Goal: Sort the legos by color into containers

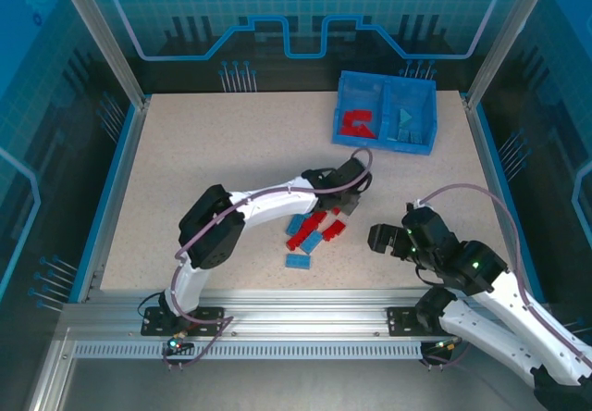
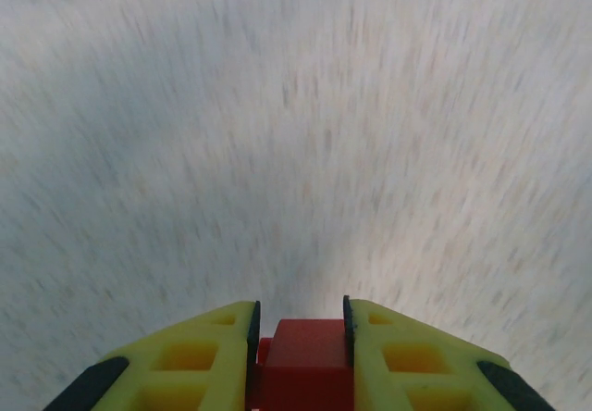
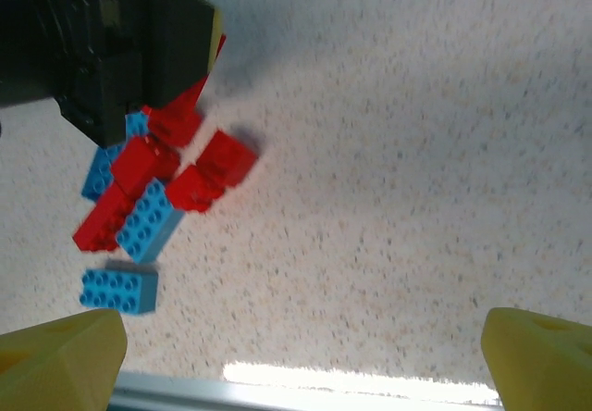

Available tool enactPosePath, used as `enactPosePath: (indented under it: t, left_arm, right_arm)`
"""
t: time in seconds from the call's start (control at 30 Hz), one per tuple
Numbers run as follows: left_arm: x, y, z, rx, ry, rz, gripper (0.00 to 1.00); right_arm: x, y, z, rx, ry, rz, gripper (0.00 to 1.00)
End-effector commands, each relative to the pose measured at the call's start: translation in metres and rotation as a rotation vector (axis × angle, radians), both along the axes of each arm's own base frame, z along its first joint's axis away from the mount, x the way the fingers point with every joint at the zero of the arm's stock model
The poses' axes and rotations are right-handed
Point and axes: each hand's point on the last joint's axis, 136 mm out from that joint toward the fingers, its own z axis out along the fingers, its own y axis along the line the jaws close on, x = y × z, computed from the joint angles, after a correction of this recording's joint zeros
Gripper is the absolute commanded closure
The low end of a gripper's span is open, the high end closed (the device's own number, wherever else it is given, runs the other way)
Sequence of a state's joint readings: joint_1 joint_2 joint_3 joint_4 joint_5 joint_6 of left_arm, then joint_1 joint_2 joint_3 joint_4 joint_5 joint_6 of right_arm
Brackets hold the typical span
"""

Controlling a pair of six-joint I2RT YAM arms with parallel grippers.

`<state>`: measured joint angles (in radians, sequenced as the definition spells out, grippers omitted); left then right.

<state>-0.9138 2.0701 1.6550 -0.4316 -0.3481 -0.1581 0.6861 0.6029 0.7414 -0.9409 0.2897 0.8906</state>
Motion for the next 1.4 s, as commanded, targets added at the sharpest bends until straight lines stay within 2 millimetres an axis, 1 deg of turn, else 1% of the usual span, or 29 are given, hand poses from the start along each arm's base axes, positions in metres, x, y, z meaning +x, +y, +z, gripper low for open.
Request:
enactPosePath:
  t: [0.0,0.03,0.1,0.17,0.3,0.4,0.43,0.5,0.53,0.6,0.67,0.7,0.73,0.8,0.87,0.9,0.93,0.97,1.07,1.17,1.23,1.33,1.37]
  left_arm:
    - [0.053,-0.006,0.08,-0.137,-0.19,0.098,0.84]
    - [0.065,-0.008,0.085,-0.154,-0.205,0.113,0.84]
    - [0.098,-0.012,0.095,-0.193,-0.255,0.14,0.84]
    - [0.128,-0.017,0.101,-0.223,-0.304,0.153,0.84]
    - [0.184,-0.024,0.105,-0.269,-0.416,0.17,0.85]
    - [0.217,-0.024,0.107,-0.293,-0.506,0.185,0.85]
    - [0.225,-0.024,0.105,-0.303,-0.533,0.183,0.85]
    - [0.24,-0.027,0.107,-0.328,-0.615,0.163,0.82]
    - [0.244,-0.029,0.108,-0.335,-0.648,0.152,0.79]
    - [0.252,-0.032,0.112,-0.354,-0.699,0.137,0.64]
    - [0.255,-0.034,0.117,-0.356,-0.718,0.122,0.51]
    - [0.254,-0.035,0.121,-0.36,-0.721,0.113,0.47]
    - [0.253,-0.035,0.124,-0.364,-0.718,0.106,0.46]
    - [0.244,-0.037,0.135,-0.368,-0.706,0.097,0.43]
    - [0.229,-0.042,0.149,-0.372,-0.693,0.078,0.41]
    - [0.217,-0.045,0.161,-0.38,-0.69,0.066,0.4]
    - [0.205,-0.046,0.168,-0.387,-0.678,0.06,0.39]
    - [0.191,-0.046,0.179,-0.409,-0.662,0.057,0.38]
    - [0.142,-0.041,0.2,-0.48,-0.554,0.031,0.35]
    - [0.089,-0.023,0.198,-0.511,-0.402,0.008,0.33]
    - [0.055,-0.004,0.194,-0.497,-0.337,0.005,0.31]
    - [0.006,0.035,0.188,-0.471,-0.301,0.011,0.3]
    - [-0.01,0.053,0.188,-0.468,-0.29,0.02,0.3]
  right_arm:
    - [0.021,-0.009,0.029,-0.013,-0.122,-0.074,0.0]
    - [0.023,-0.009,0.031,-0.015,-0.131,-0.079,0.0]
    - [0.027,-0.007,0.036,-0.012,-0.152,-0.084,0.0]
    - [0.029,-0.007,0.039,-0.013,-0.162,-0.087,0.0]
    - [0.029,-0.012,0.044,-0.038,-0.177,-0.089,0.0]
    - [0.026,-0.017,0.045,-0.059,-0.175,-0.086,0.0]
    - [0.025,-0.018,0.044,-0.062,-0.174,-0.088,0.0]
    - [0.023,-0.019,0.042,-0.057,-0.169,-0.086,0.0]
    - [0.022,-0.019,0.041,-0.05,-0.168,-0.083,0.0]
    - [0.02,-0.017,0.038,-0.035,-0.162,-0.076,0.0]
    - [0.018,-0.016,0.036,-0.026,-0.154,-0.072,0.0]
    - [0.017,-0.015,0.035,-0.026,-0.15,-0.069,0.0]
    - [0.017,-0.015,0.034,-0.026,-0.147,-0.068,0.0]
    - [0.016,-0.016,0.032,-0.03,-0.14,-0.069,0.0]
    - [0.017,-0.016,0.032,-0.03,-0.142,-0.071,0.0]
    - [0.017,-0.016,0.031,-0.032,-0.141,-0.07,0.0]
    - [0.017,-0.015,0.031,-0.029,-0.142,-0.069,0.0]
    - [0.018,-0.014,0.031,-0.027,-0.143,-0.067,0.0]
    - [0.02,-0.009,0.032,-0.03,-0.142,-0.036,0.0]
    - [0.023,0.007,0.034,-0.033,-0.135,0.054,0.0]
    - [0.025,0.021,0.035,-0.035,-0.12,0.132,0.0]
    - [0.027,0.051,0.032,-0.029,-0.076,0.288,0.0]
    - [0.026,0.063,0.028,-0.025,-0.053,0.342,0.01]
